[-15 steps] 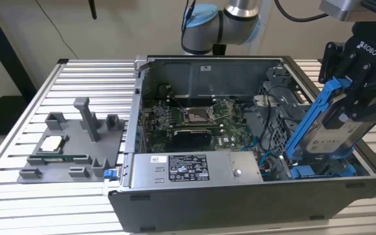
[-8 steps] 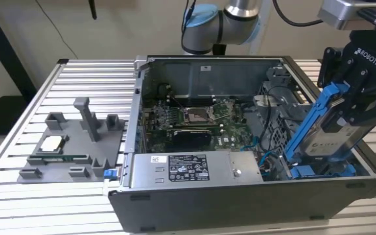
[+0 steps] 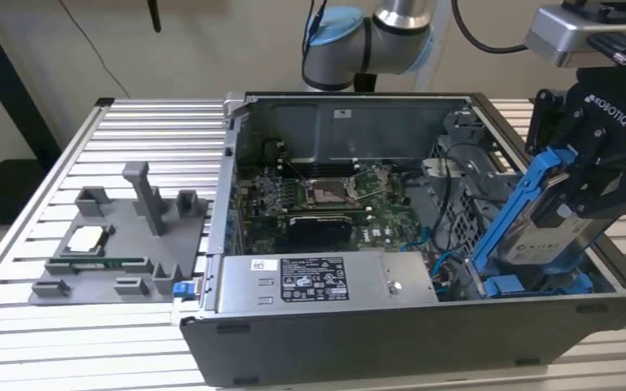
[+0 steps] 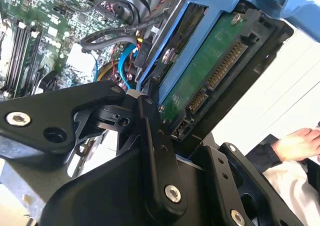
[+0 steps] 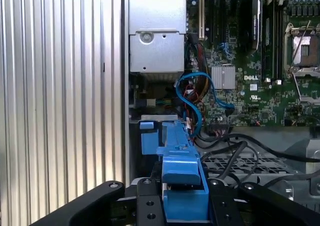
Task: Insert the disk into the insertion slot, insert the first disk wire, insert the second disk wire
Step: 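Insert the disk into the insertion slot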
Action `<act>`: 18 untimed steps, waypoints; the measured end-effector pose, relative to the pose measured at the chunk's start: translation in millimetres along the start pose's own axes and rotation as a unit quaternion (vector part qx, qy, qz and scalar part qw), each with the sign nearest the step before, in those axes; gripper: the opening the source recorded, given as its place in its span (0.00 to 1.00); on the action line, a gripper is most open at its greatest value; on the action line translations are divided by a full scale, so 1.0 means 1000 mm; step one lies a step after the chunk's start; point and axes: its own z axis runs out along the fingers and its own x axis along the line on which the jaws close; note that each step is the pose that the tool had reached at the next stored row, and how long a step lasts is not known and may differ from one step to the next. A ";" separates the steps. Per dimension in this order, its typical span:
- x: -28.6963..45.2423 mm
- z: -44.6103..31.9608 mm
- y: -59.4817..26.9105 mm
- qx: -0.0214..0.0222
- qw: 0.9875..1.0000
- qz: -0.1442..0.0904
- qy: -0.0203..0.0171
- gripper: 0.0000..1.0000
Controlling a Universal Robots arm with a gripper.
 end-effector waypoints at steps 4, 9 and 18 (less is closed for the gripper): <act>0.0000 0.0060 -0.0003 0.000 1.000 0.000 0.000 0.33; -0.0001 0.0150 -0.0006 0.000 1.000 0.000 0.000 0.33; -0.0002 0.0313 -0.0012 0.000 1.000 0.000 0.000 0.33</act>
